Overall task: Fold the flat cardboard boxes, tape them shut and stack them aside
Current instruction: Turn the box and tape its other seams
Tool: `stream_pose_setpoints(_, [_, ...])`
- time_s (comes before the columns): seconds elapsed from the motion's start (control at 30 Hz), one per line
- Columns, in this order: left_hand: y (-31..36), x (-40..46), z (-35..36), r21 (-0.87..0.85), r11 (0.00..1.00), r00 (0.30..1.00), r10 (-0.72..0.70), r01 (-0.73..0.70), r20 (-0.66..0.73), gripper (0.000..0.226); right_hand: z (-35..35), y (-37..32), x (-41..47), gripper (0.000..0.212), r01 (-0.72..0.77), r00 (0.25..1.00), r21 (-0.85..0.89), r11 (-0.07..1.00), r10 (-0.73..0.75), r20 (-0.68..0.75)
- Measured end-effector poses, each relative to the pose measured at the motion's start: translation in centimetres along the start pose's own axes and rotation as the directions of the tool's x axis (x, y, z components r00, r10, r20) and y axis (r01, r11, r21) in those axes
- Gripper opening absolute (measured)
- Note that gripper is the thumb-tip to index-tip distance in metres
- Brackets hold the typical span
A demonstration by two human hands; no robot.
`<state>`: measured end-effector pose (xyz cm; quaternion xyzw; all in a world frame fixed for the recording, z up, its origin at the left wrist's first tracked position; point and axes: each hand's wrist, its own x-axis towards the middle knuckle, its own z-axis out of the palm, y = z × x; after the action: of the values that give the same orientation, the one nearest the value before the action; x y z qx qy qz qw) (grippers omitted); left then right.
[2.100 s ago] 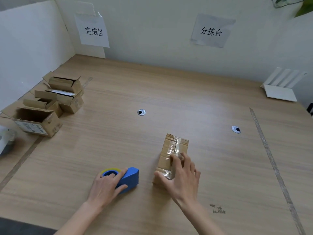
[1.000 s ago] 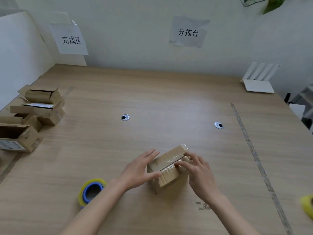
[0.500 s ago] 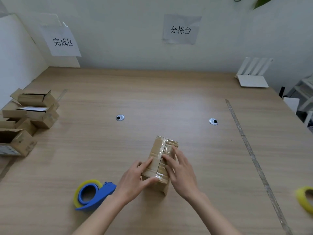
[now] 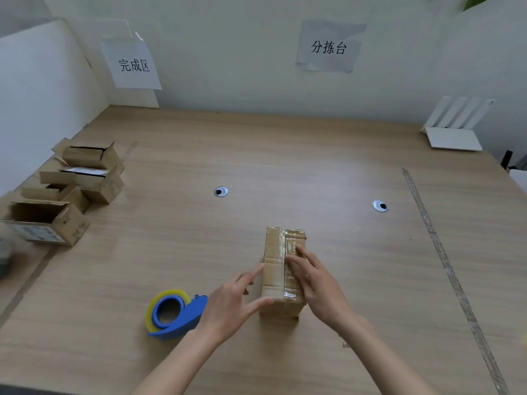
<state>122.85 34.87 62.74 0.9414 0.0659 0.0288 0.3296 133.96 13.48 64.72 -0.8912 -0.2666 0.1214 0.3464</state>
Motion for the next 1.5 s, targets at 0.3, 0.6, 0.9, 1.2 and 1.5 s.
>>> stream_pose_setpoints(0.3, [-9.9,-5.9,-3.1,0.391,0.907,0.987,-0.145,0.158,-0.062,0.093,0.9,-3.6,-0.1,0.044,0.083,0.995,-0.124,0.989,-0.09,-0.048])
stream_pose_setpoints(0.6, [-12.2,-6.6,-2.9,0.406,0.866,0.94,-0.338,0.292,0.047,0.077,3.5,-4.7,-0.1,0.042,0.155,0.988,-0.171,0.973,-0.157,-0.001])
stream_pose_setpoints(0.9, [-8.8,-5.0,-6.4,0.246,0.958,0.989,-0.14,0.147,-0.046,0.07,3.9,-7.0,1.0,0.041,0.116,0.991,-0.087,0.989,-0.11,0.081])
stream_pose_setpoints(1.2, [-3.0,-2.6,-12.1,0.189,0.964,0.972,0.208,-0.184,-0.112,0.064,0.5,-10.0,3.0,0.056,-0.054,0.981,0.324,0.944,-0.011,0.195])
stream_pose_setpoints(1.5, [-0.3,-1.0,-14.2,0.2,0.939,0.951,0.3,-0.281,-0.072,0.062,-1.6,-11.0,3.8,0.014,-0.028,0.999,0.423,0.906,0.007,0.051])
